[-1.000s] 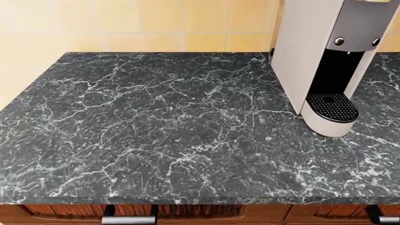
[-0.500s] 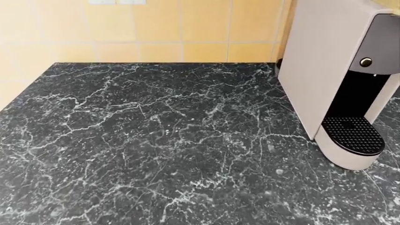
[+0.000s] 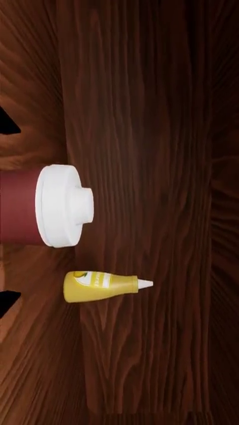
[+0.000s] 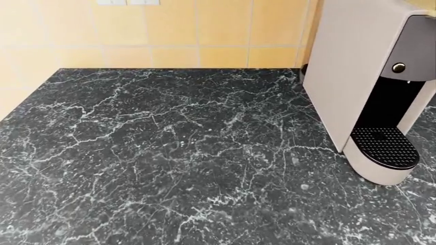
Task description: Pick and place the shaker into the drawer. Then close the cabinet.
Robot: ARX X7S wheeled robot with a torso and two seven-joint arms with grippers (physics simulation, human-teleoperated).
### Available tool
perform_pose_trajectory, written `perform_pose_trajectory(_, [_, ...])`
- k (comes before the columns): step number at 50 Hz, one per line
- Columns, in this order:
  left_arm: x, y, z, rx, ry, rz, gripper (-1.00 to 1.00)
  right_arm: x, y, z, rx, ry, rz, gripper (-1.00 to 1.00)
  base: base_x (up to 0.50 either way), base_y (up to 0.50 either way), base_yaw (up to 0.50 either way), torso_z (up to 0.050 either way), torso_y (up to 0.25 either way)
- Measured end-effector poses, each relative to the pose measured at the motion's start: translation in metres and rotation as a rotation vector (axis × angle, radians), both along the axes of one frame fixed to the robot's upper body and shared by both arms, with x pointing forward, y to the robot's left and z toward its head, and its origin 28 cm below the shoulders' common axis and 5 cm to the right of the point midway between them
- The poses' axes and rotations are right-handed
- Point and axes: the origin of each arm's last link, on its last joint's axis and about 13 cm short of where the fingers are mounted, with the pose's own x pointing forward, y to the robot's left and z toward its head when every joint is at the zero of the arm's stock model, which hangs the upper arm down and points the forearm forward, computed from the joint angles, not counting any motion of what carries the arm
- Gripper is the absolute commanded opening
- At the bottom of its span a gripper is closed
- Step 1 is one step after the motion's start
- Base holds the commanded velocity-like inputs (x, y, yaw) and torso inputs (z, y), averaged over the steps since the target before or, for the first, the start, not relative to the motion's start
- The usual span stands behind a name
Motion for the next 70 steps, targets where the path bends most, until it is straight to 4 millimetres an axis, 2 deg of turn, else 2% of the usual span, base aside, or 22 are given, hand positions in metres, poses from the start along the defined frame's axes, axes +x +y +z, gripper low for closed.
perform_pose_trajectory(9, [0.001, 0.001, -0.001, 0.014, -0.005, 0.007, 1.00, 0.002, -0.005, -0.003, -0.002, 0.018, -0.026, 1.00, 0.03, 0.00, 0.00, 0.000, 0.000])
perform_pose_trajectory(17, [-0.011, -0.001, 0.011, -0.001, -0.001, -0.014, 1.00, 0.005, -0.007, -0.006, -0.008, 0.029, -0.037, 1.00, 0.49, -0.06, 0.00, 0.000, 0.000])
perform_pose_trajectory(28, [-0.010, -0.003, 0.014, 0.010, -0.049, -0.010, 1.00, 0.005, -0.008, -0.008, -0.003, 0.039, -0.041, 1.00, 0.09, -0.01, 0.00, 0.000, 0.000])
perform_pose_trajectory(29, [-0.010, -0.003, 0.013, 0.009, -0.050, -0.011, -1.00, 0.005, -0.009, -0.008, -0.002, 0.039, -0.042, 1.00, 0.00, 0.00, 0.00, 0.000, 0.000])
perform_pose_trajectory(33, [-0.010, -0.002, 0.013, 0.006, -0.055, -0.012, -1.00, 0.005, -0.009, -0.008, 0.002, 0.041, -0.045, 1.00, 0.00, 0.00, 0.00, 0.000, 0.000])
perform_pose_trajectory(34, [-0.009, -0.002, 0.013, 0.004, -0.056, -0.013, -1.00, 0.005, -0.009, -0.008, 0.004, 0.042, -0.046, -1.00, 0.00, 0.00, 0.00, 0.000, 0.000])
perform_pose_trajectory(44, [-0.008, -0.001, 0.013, -0.019, -0.070, -0.023, -1.00, 0.005, -0.011, -0.008, 0.007, 0.030, -0.053, -1.00, 0.00, 0.00, 0.00, 0.000, 0.000])
perform_pose_trajectory(50, [-0.016, 0.001, 0.025, -0.040, -0.122, -0.055, -1.00, 0.000, -0.012, 0.002, 0.013, -0.049, -0.032, -1.00, 0.00, 0.00, 0.00, 0.000, 0.000])
perform_pose_trajectory(61, [-0.057, -0.003, 0.063, -0.079, -0.294, -0.197, -1.00, -0.045, 0.000, 0.042, -0.024, -0.345, 0.065, -1.00, 0.00, 0.00, 0.00, 0.000, 0.000])
perform_pose_trajectory(66, [-0.074, -0.001, 0.075, -0.114, -0.362, -0.234, -1.00, -0.064, 0.003, 0.053, -0.039, -0.450, 0.092, -1.00, -0.05, 0.01, 0.00, 0.000, 0.000])
perform_pose_trajectory(70, [-0.081, 0.002, 0.079, -0.137, -0.387, -0.250, -1.00, -0.072, 0.004, 0.057, -0.053, -0.498, 0.099, -1.00, -0.50, 0.03, 0.00, 0.000, 0.003])
